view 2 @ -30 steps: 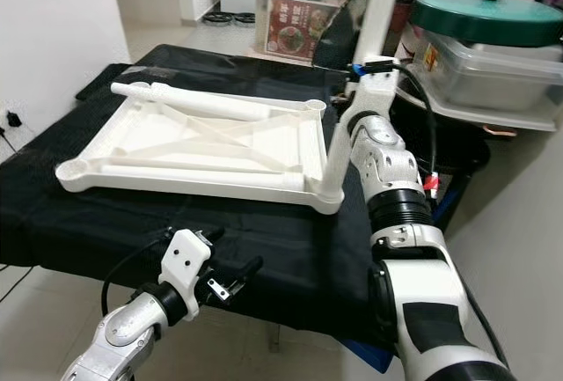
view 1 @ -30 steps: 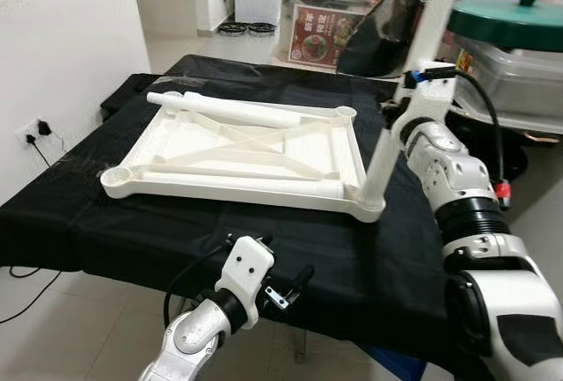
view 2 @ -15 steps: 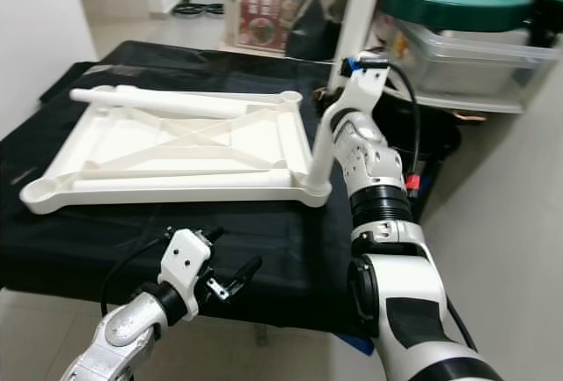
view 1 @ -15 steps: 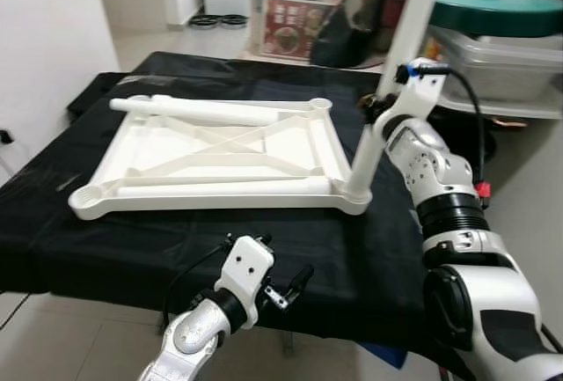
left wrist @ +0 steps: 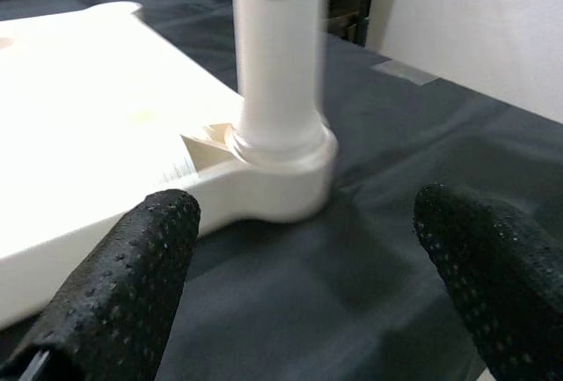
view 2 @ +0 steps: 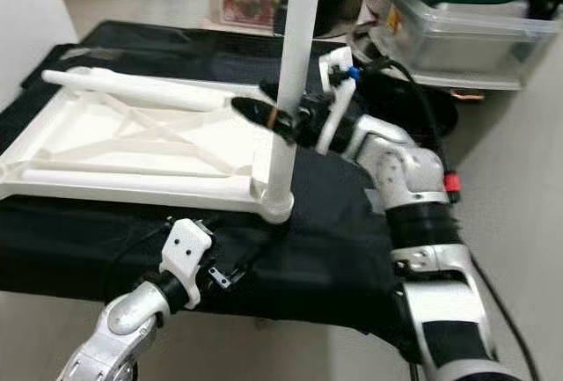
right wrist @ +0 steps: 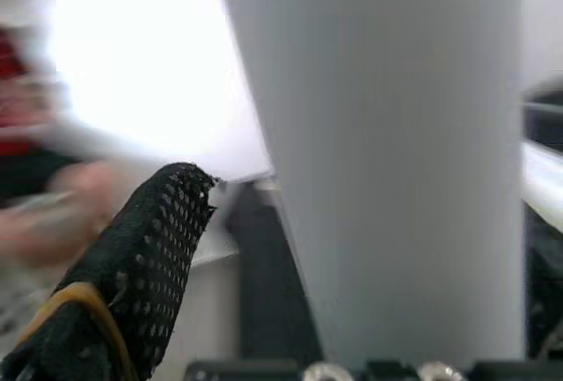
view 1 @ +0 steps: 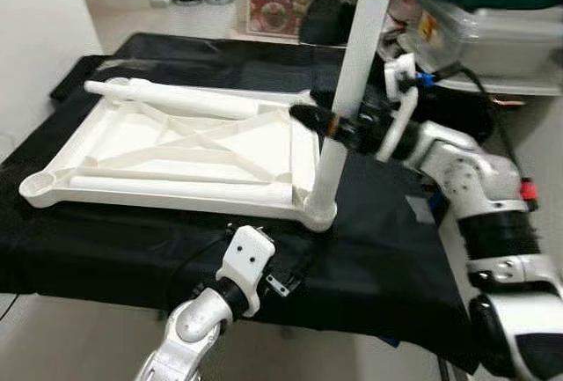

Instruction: Building children table

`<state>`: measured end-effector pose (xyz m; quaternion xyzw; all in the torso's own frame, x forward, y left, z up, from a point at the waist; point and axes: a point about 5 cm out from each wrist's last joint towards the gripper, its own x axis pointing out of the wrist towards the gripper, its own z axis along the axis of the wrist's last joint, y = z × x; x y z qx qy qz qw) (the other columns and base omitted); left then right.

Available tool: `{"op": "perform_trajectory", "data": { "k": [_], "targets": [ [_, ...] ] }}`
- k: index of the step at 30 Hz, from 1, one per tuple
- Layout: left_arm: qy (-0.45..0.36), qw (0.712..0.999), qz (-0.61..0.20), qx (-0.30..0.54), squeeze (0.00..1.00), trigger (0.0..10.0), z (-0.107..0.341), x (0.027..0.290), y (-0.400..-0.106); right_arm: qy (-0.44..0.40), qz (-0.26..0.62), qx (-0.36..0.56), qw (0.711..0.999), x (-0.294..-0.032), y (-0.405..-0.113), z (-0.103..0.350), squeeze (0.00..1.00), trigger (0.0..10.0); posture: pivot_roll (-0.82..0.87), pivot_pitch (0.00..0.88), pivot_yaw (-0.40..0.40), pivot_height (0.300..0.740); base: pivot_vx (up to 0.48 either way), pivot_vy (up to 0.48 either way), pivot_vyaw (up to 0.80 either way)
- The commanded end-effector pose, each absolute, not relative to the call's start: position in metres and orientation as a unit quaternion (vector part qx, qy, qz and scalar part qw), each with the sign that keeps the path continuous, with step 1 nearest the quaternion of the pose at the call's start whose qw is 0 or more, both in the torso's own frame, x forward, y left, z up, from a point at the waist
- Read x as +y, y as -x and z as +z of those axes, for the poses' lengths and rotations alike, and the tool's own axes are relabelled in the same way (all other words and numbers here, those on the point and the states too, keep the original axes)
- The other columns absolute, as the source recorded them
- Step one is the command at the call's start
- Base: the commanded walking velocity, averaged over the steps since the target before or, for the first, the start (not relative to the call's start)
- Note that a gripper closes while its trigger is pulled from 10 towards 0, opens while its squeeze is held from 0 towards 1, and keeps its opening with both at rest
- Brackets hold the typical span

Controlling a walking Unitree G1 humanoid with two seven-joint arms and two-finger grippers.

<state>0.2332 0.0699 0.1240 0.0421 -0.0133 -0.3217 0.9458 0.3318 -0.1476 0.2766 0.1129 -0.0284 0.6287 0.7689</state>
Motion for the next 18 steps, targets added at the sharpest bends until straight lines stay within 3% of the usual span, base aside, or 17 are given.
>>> {"op": "perform_trajectory", "data": {
  "k": [1,2,5,6,7,8,10,11,12,13,18],
  "targets": [
    [-0.050,0.945,-0.322,-0.004,0.00,10.0,0.121,0.071,-0.232,-0.121,0.682,-0.036,0.720,-0.146,-0.321,0.284,1.00,10.0,0.13,0.044,-0.082,0.740,0.000,0.000,0.00],
    [-0.050,0.945,-0.322,-0.004,0.00,10.0,0.121,0.071,-0.232,-0.121,0.698,-0.039,0.705,-0.147,-0.318,0.285,1.00,10.0,0.13,0.042,-0.083,0.740,0.000,0.000,0.00],
    [-0.050,0.945,-0.323,-0.004,0.00,10.0,0.120,0.071,-0.232,-0.117,0.706,-0.037,0.698,-0.147,-0.316,0.284,1.00,10.0,0.13,0.042,-0.081,0.740,0.000,0.000,0.00],
    [-0.050,0.945,-0.323,-0.004,0.00,10.0,0.120,0.070,-0.232,-0.103,0.701,-0.035,0.705,-0.145,-0.317,0.282,0.24,10.0,0.13,0.037,-0.085,0.740,0.000,0.000,0.00],
    [-0.050,0.945,-0.323,-0.004,0.00,10.0,0.120,0.070,-0.232,-0.103,0.701,-0.035,0.705,-0.145,-0.317,0.282,0.24,10.0,0.13,0.037,-0.085,0.740,0.000,0.000,0.00],
    [-0.050,0.945,-0.323,-0.004,0.00,10.0,0.120,0.070,-0.232,-0.080,0.696,-0.031,0.713,-0.144,-0.318,0.277,0.00,10.0,0.13,0.036,-0.085,0.740,0.000,0.000,0.00],
    [-0.050,0.945,-0.323,-0.004,0.00,10.0,0.120,0.070,-0.232,-0.074,0.695,-0.030,0.715,-0.144,-0.318,0.276,0.00,10.0,0.13,0.036,-0.085,0.740,0.000,0.000,0.00],
    [-0.050,0.945,-0.323,-0.004,0.00,10.0,0.120,0.070,-0.232,-0.074,0.691,-0.028,0.718,-0.144,-0.320,0.274,0.00,1.7,0.13,0.034,-0.086,0.740,0.000,0.000,0.00],
    [-0.050,0.945,-0.323,-0.004,0.00,10.0,0.120,0.070,-0.231,-0.075,0.690,-0.025,0.720,-0.144,-0.321,0.273,0.00,1.7,0.13,0.034,-0.086,0.740,0.000,0.000,0.00],
    [-0.050,0.945,-0.323,-0.004,0.00,10.0,0.120,0.070,-0.231,-0.079,0.695,-0.023,0.714,-0.145,-0.319,0.272,0.00,0.0,0.13,0.032,-0.086,0.740,0.000,0.000,0.00],
    [-0.050,0.945,-0.323,-0.003,0.00,10.0,0.119,0.070,-0.231,-0.075,0.697,-0.020,0.713,-0.147,-0.318,0.273,0.00,0.0,0.13,0.029,-0.087,0.740,0.000,0.000,0.00]
  ]
}}
